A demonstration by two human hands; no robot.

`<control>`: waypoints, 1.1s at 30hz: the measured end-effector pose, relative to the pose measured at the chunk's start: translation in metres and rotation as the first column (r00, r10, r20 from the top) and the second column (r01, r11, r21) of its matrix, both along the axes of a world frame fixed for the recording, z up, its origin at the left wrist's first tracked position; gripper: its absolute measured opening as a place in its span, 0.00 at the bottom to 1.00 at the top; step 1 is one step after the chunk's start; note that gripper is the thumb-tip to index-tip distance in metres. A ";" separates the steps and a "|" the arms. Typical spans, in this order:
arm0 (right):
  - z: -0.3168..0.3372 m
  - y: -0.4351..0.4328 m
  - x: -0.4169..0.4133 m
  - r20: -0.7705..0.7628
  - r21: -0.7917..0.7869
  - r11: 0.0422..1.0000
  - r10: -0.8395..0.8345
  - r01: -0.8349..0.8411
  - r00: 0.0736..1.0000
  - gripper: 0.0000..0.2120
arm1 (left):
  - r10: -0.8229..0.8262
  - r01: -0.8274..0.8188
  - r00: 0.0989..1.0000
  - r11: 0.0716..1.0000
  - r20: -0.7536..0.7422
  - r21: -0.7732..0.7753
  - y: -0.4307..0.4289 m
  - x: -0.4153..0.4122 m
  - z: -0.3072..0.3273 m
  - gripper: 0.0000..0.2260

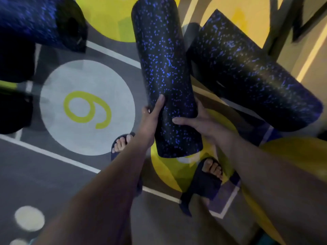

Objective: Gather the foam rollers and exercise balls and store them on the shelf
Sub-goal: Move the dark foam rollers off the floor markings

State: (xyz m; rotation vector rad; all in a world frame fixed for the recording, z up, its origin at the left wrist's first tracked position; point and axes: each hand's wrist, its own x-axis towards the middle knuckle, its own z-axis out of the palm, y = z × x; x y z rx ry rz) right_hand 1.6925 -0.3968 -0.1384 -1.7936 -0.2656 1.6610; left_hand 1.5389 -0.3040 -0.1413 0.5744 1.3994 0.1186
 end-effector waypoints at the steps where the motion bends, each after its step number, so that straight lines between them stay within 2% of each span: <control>1: 0.018 -0.001 -0.006 -0.027 -0.015 1.000 0.002 -0.002 1.000 0.58 | 0.018 -0.018 0.999 1.000 -0.044 0.004 0.000 -0.004 0.020 0.45; 3: 0.065 -0.004 -0.017 -0.072 -0.042 0.999 0.006 -0.009 0.997 0.53 | 0.040 -0.040 0.993 0.999 -0.109 0.002 0.000 -0.014 0.068 0.44; 6: 0.156 -0.001 -0.029 -0.097 -0.043 0.999 0.026 -0.030 0.995 0.46 | 0.043 -0.048 0.992 0.998 -0.118 -0.041 0.005 -0.031 0.152 0.40; 9: 0.262 0.017 -0.034 -0.121 -0.014 0.995 0.096 -0.098 0.988 0.49 | 0.088 -0.091 0.990 0.996 -0.113 -0.019 0.015 -0.052 0.246 0.54; 10: 0.297 0.026 -0.037 -0.119 0.008 0.990 0.139 -0.139 0.983 0.50 | 0.122 -0.121 0.988 0.993 -0.092 0.010 0.018 -0.059 0.281 0.55; 11: 0.329 0.036 -0.042 -0.111 0.033 0.981 0.192 -0.189 0.975 0.51 | 0.149 -0.147 0.987 0.989 -0.063 0.031 0.022 -0.066 0.317 0.53; 14: 0.408 0.062 -0.066 -0.079 0.109 0.944 0.322 -0.313 0.943 0.51 | 0.303 -0.309 0.950 0.946 0.076 0.093 0.028 -0.094 0.400 0.40; 17: 0.461 0.083 -0.112 -0.078 0.200 0.850 0.509 -0.486 0.857 0.47 | 0.468 -0.506 0.859 0.837 0.207 0.210 0.013 -0.150 0.452 0.31; 18: 0.474 0.087 -0.131 -0.070 0.215 0.809 0.571 -0.547 0.818 0.46 | 0.524 -0.566 0.821 0.797 0.225 0.209 0.003 -0.171 0.462 0.31; 22: 0.494 0.080 -0.233 -0.016 0.229 0.610 0.781 -0.758 0.624 0.45 | 0.771 -0.790 0.612 0.582 0.177 0.194 -0.061 -0.264 0.477 0.41; 25: 0.486 0.055 -0.330 -0.011 0.237 0.462 0.881 -0.855 0.473 0.38 | 0.891 -0.900 0.427 0.401 0.156 0.173 -0.123 -0.347 0.466 0.38; 29: 0.464 0.009 -0.476 -0.006 0.227 0.281 0.958 -0.933 0.287 0.26 | 0.980 -0.985 0.162 0.154 0.111 0.076 -0.205 -0.469 0.438 0.36; 31: 0.448 -0.016 -0.550 0.037 0.220 0.167 0.983 -0.961 0.180 0.26 | 0.994 -0.998 0.044 0.040 0.102 0.041 -0.243 -0.531 0.418 0.32; 33: 0.434 -0.041 -0.627 0.071 0.227 0.031 0.996 -0.973 0.048 0.27 | 0.991 -0.991 -0.087 -0.097 0.102 0.096 -0.281 -0.599 0.399 0.34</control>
